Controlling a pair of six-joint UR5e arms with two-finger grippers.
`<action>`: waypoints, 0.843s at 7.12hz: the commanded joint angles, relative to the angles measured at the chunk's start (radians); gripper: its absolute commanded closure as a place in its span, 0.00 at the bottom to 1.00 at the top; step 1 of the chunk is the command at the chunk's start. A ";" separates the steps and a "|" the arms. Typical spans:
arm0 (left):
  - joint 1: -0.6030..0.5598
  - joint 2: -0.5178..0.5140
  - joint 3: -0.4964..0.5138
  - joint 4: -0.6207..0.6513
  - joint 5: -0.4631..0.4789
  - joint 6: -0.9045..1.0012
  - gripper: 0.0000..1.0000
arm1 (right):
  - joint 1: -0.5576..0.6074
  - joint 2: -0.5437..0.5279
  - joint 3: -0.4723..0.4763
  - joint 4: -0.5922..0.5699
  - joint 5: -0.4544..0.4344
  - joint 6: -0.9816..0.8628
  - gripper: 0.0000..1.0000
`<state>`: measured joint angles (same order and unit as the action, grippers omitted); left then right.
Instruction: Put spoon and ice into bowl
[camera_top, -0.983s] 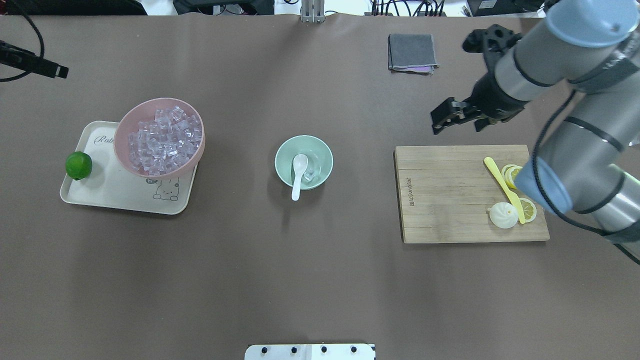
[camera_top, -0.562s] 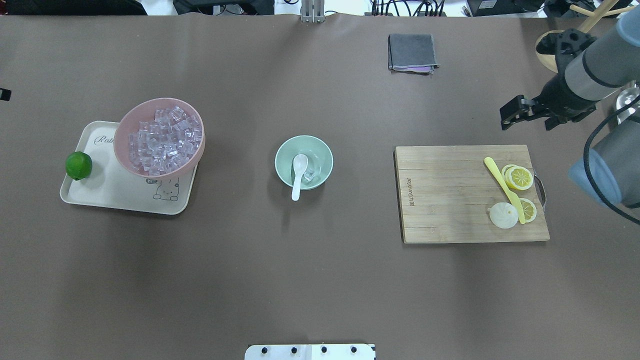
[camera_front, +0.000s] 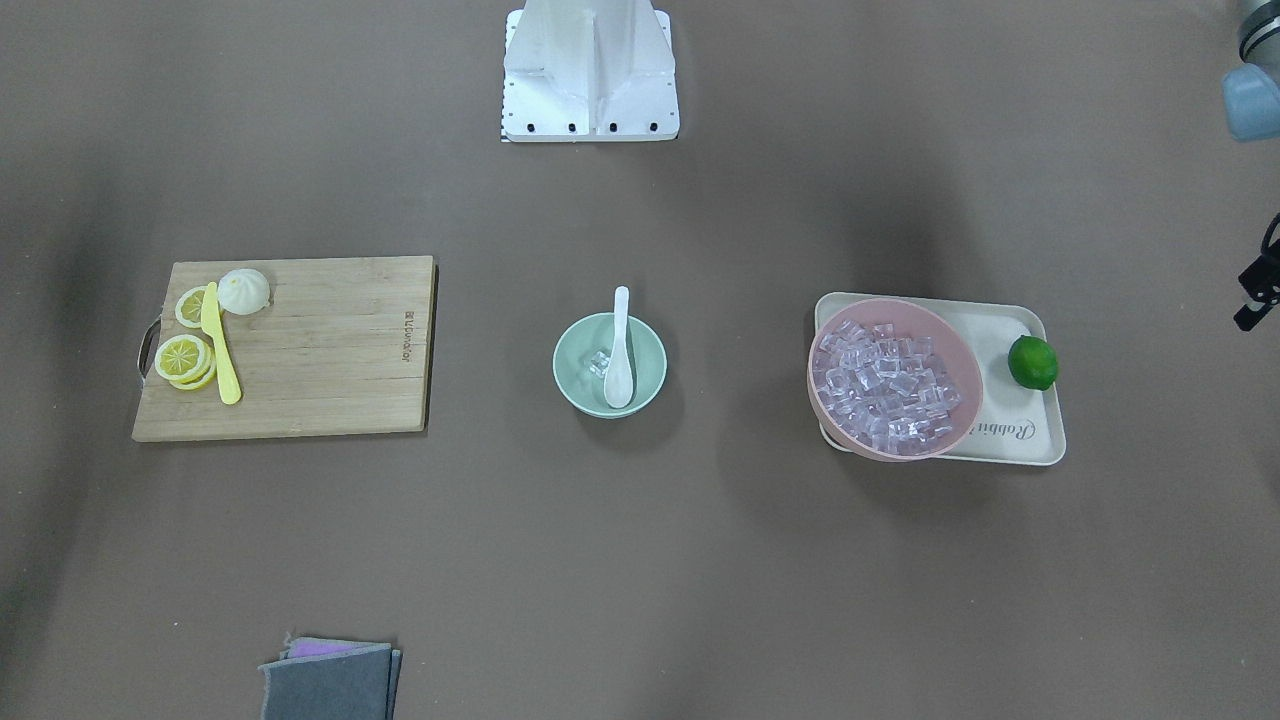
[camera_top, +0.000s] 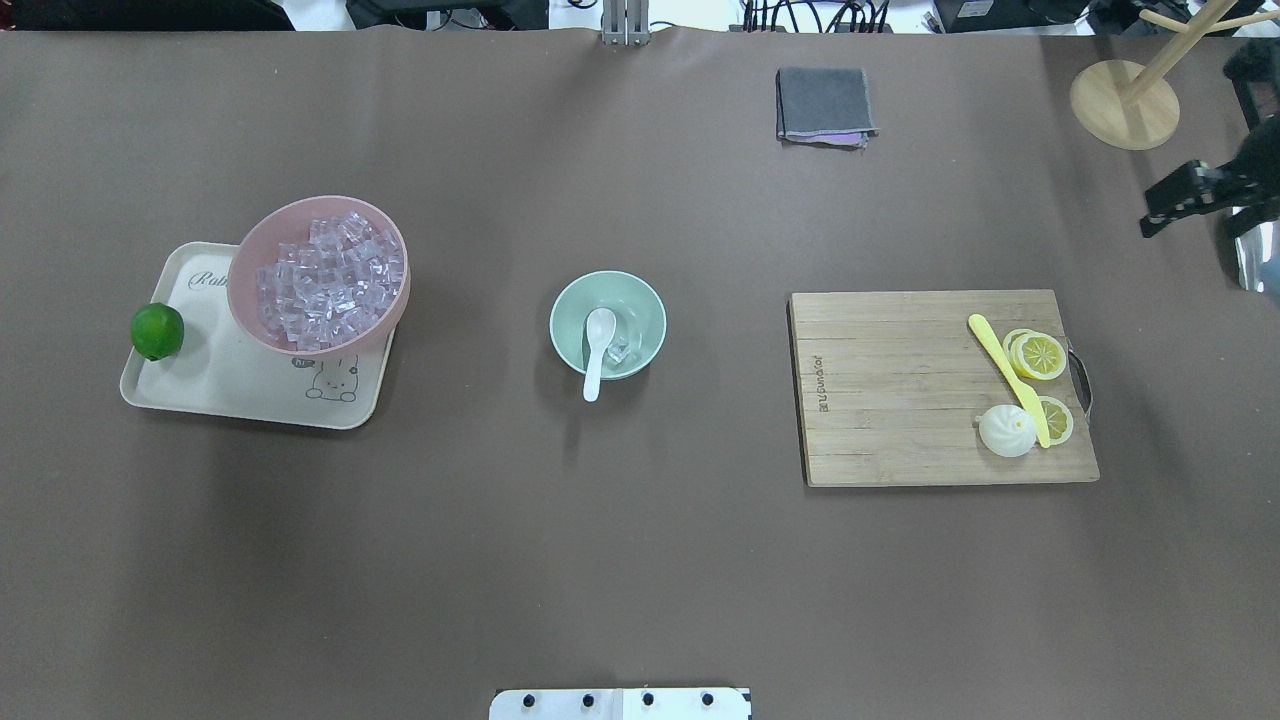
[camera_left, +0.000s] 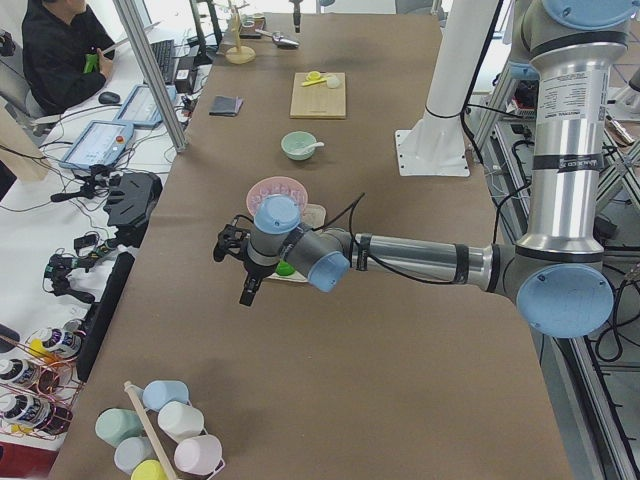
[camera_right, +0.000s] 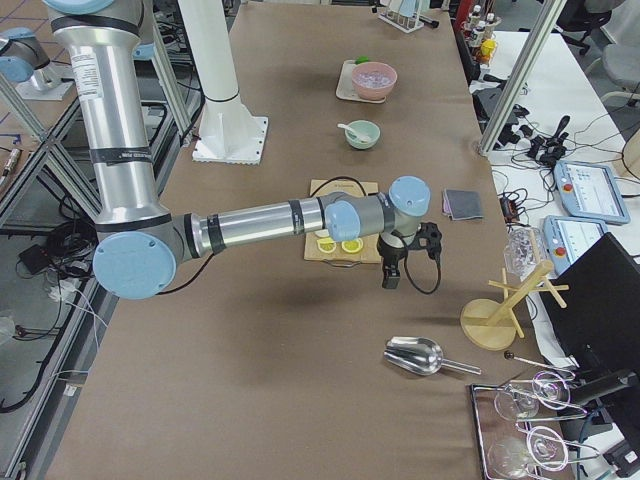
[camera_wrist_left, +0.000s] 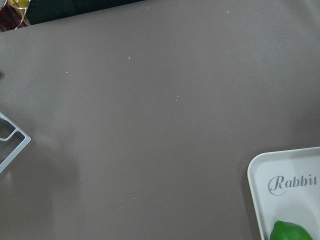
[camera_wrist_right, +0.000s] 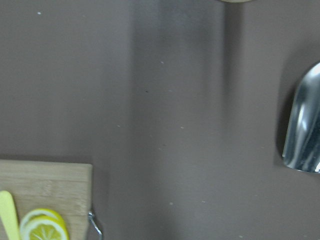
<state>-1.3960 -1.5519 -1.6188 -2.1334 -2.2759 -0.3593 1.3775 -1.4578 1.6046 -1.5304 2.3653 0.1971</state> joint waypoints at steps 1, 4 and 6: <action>-0.087 0.001 0.048 0.098 -0.112 0.141 0.02 | 0.095 -0.100 -0.014 0.006 0.023 -0.127 0.00; -0.219 0.029 0.036 0.231 -0.116 0.169 0.02 | 0.149 -0.161 0.018 0.006 0.026 -0.140 0.00; -0.225 0.033 -0.123 0.402 -0.117 0.169 0.02 | 0.149 -0.161 0.020 0.004 0.026 -0.139 0.00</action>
<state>-1.6110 -1.5221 -1.6449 -1.8505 -2.3925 -0.1912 1.5230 -1.6160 1.6226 -1.5259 2.3912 0.0576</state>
